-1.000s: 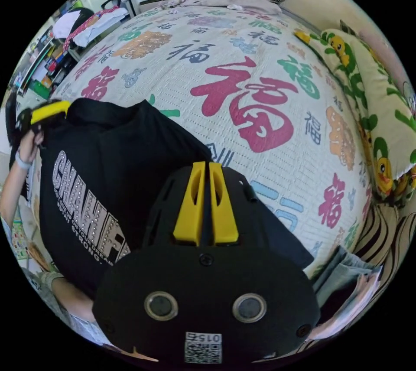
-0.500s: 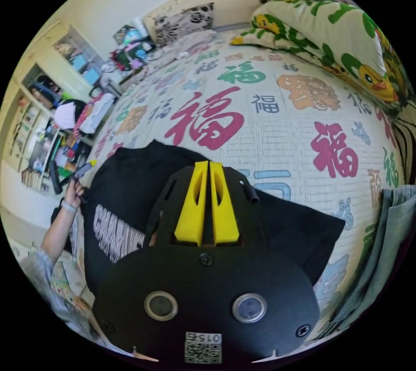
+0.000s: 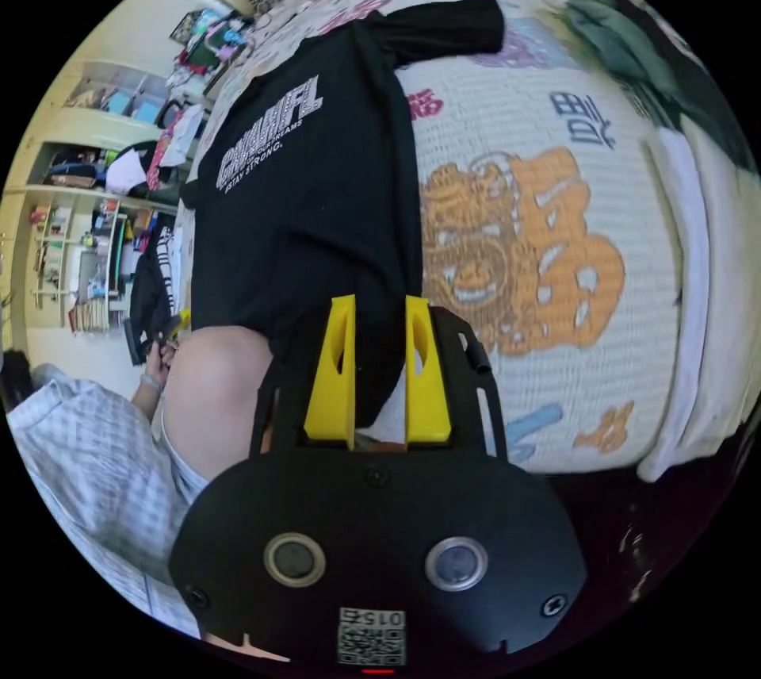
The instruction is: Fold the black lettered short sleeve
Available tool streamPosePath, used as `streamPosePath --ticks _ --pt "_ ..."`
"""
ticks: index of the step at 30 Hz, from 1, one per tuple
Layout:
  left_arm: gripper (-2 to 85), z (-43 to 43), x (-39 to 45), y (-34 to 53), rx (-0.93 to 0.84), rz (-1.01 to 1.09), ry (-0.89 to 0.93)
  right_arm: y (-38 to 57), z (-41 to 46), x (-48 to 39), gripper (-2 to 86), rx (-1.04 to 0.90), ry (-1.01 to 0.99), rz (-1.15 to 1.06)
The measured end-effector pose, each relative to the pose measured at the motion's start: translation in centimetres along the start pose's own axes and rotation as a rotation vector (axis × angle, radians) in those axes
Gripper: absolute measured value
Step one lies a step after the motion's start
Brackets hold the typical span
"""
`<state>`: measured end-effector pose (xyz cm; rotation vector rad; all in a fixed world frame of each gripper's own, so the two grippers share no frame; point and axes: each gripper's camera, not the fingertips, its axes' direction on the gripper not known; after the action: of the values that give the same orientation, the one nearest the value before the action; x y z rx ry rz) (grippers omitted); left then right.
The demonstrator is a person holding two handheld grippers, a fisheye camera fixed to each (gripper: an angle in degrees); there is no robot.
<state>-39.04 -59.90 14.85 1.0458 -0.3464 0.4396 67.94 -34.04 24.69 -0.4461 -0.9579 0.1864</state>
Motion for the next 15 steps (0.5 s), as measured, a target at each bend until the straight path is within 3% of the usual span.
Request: streamPosePath --ticks 5,7,12,15 --pt "9.4 -2.7 -1.0 2.9 -0.033 -0.002 0.134 2.8 -1.2 -0.2 8.5 -0.043 -0.050 0.086" --pt "8.4 -3.2 -0.8 3.4 -0.105 0.049 0.187 2.8 -1.9 -0.3 2.4 -0.058 -0.050 0.112" --pt "0.4 -4.7 -1.3 3.3 -0.192 0.075 0.201 3.9 -5.6 0.1 0.1 -0.084 -0.121 0.172" --pt "-0.5 -7.7 -1.0 3.9 -0.137 0.113 0.174 5.7 -9.3 0.3 -0.3 -0.055 -0.142 0.183"
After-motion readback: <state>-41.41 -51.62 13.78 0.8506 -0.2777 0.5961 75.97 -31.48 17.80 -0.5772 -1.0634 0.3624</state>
